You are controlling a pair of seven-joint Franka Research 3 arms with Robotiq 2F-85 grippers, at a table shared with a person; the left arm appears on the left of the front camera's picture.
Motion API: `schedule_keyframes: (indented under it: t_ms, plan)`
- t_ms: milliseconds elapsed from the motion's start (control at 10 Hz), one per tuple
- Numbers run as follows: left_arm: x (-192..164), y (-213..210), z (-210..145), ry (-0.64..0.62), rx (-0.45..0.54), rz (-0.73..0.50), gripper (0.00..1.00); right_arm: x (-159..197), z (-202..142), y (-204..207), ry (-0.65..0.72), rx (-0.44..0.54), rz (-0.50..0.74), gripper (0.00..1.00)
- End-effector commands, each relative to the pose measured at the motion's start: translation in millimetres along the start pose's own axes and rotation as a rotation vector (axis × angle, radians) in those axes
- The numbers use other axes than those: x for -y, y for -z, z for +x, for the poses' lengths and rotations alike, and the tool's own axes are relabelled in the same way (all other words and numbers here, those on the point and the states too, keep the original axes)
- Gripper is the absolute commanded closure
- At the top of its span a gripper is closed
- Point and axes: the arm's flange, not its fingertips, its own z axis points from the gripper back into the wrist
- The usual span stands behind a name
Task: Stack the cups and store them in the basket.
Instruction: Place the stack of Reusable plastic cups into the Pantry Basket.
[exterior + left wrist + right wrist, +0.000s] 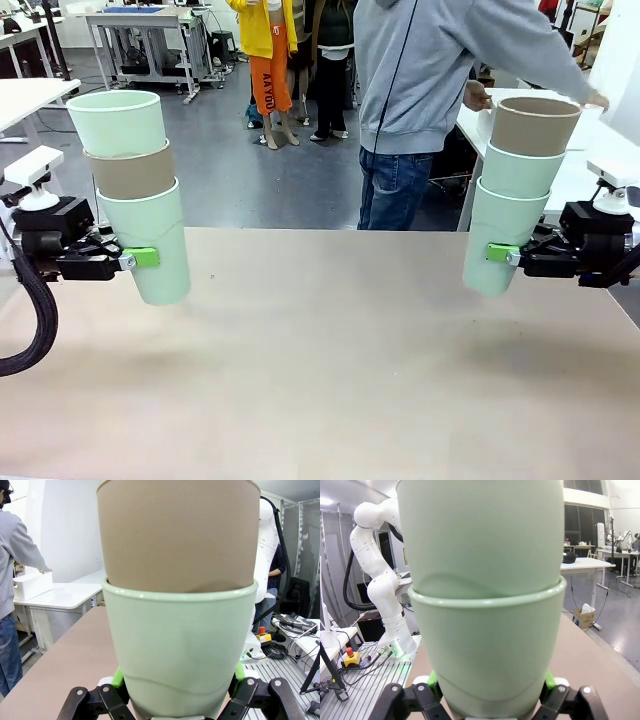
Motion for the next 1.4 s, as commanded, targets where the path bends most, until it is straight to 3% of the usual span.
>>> schedule_keyframes:
  t_ms: [0,1300]
  plan:
    - [1.0,0.9,3.7,0.011,0.007,-0.007,0.13,0.6,2.3,1.7,-0.014,0.008,-0.005,0.16]
    - [1.0,0.9,3.7,0.011,0.007,-0.007,0.13,0.6,2.3,1.7,-0.014,0.008,-0.005,0.16]
